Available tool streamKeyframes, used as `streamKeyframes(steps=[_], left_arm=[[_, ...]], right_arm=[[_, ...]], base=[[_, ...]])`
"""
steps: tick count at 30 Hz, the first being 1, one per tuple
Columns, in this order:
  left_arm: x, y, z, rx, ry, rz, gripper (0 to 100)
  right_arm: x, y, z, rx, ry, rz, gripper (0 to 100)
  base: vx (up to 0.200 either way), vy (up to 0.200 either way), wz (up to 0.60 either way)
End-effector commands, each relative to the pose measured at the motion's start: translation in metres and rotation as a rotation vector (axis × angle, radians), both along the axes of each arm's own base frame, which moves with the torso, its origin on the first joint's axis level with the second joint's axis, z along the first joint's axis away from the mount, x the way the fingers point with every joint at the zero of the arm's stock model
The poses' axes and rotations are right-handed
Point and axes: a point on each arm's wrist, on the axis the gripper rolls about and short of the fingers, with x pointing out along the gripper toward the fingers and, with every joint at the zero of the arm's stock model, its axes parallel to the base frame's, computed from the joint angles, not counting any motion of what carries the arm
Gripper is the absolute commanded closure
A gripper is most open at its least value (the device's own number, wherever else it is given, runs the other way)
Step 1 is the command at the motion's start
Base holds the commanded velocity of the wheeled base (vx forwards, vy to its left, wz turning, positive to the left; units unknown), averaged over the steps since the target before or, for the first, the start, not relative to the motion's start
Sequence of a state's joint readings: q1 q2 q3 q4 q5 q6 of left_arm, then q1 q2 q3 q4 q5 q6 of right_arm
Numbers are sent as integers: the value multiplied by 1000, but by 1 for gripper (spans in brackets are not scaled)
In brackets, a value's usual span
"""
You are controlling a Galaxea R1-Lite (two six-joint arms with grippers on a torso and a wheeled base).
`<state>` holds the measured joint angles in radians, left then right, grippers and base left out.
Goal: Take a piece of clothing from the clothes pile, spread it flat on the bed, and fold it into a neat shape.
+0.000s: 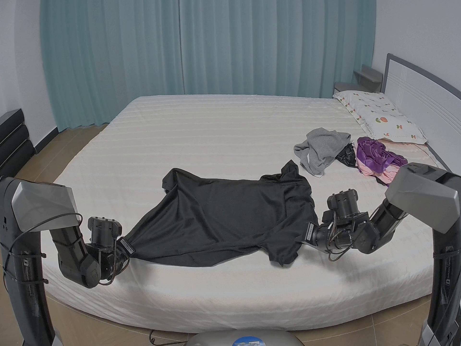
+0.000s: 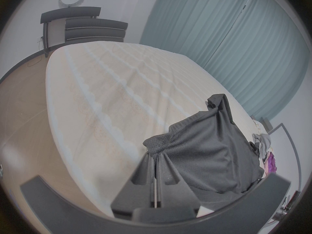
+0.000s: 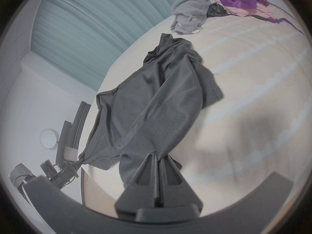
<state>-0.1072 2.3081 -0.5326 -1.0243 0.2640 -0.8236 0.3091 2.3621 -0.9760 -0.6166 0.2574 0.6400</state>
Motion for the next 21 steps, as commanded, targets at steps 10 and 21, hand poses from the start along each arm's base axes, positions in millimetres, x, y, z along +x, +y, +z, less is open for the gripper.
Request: streamKeyframes(steps=[10,21], left_arm=[[-43,-6,15,122,95,-149,100],[-76,-22,12,195,203,-281,100]], right_arm=[[-87,-75,67,-20,-22,-50,100],[-150,-88,61,-117,66,25,100]], base=[[0,0,0],[0,0,0]])
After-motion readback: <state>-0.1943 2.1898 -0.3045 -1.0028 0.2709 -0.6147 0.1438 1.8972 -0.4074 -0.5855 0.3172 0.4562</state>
